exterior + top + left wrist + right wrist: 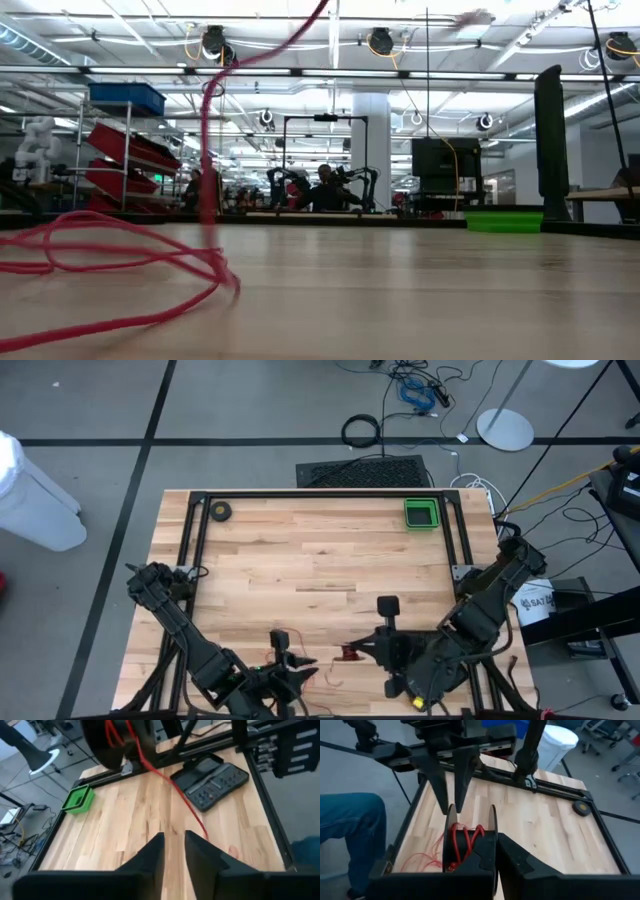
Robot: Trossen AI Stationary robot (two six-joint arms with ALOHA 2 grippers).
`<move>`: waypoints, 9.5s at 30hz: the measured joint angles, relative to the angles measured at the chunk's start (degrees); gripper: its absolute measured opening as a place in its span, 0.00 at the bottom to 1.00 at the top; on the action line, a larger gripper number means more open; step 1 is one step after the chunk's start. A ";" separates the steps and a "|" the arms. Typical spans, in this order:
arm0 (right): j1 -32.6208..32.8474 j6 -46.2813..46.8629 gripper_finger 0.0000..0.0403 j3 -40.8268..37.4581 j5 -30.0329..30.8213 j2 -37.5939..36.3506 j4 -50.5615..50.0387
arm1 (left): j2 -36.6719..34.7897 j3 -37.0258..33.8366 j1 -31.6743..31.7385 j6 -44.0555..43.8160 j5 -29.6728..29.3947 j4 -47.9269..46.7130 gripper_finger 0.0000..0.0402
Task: Coil cords
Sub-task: Coil the red wire on the black spool
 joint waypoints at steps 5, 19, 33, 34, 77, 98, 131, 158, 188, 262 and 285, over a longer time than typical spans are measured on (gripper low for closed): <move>1.71 0.02 0.00 0.00 5.22 -1.11 -0.26 | 0.39 -0.02 0.07 -1.43 -0.76 -0.02 0.29; 6.56 7.08 0.00 -0.02 14.89 -3.62 -9.10 | 0.91 -1.62 1.70 -2.99 2.79 7.83 0.29; 9.77 6.77 0.00 -0.02 17.35 -3.75 -9.55 | 7.84 -1.64 7.43 -2.95 4.85 8.90 0.30; 9.77 6.75 0.00 -0.02 17.37 -3.75 -9.60 | 7.92 -1.64 7.53 -2.97 4.86 9.40 0.30; 9.75 6.69 0.00 -0.02 17.35 -3.75 -10.11 | 8.02 -1.64 7.81 -3.03 1.62 13.67 0.25; 9.71 6.69 0.00 -0.02 20.02 -3.75 -7.03 | 8.02 -1.62 8.87 -4.59 -0.57 13.46 0.01; -1.73 5.94 0.00 0.00 20.02 1.56 0.86 | 8.04 -1.62 10.70 -7.48 -8.61 9.97 0.00; -3.12 0.28 0.00 0.00 22.51 3.53 6.17 | 8.10 -1.62 10.70 -3.89 -6.31 12.74 0.00; -3.75 2.80 0.00 0.00 8.20 1.98 3.11 | 7.88 3.13 7.28 -1.75 -3.14 1.97 0.00; 4.57 -1.05 0.00 -0.04 18.88 0.44 8.51 | 7.81 3.02 6.94 -12.76 -9.46 -6.38 0.24; 4.33 -0.69 0.00 -0.04 20.04 0.33 5.66 | 6.08 3.13 4.27 -11.46 -7.80 -2.98 0.45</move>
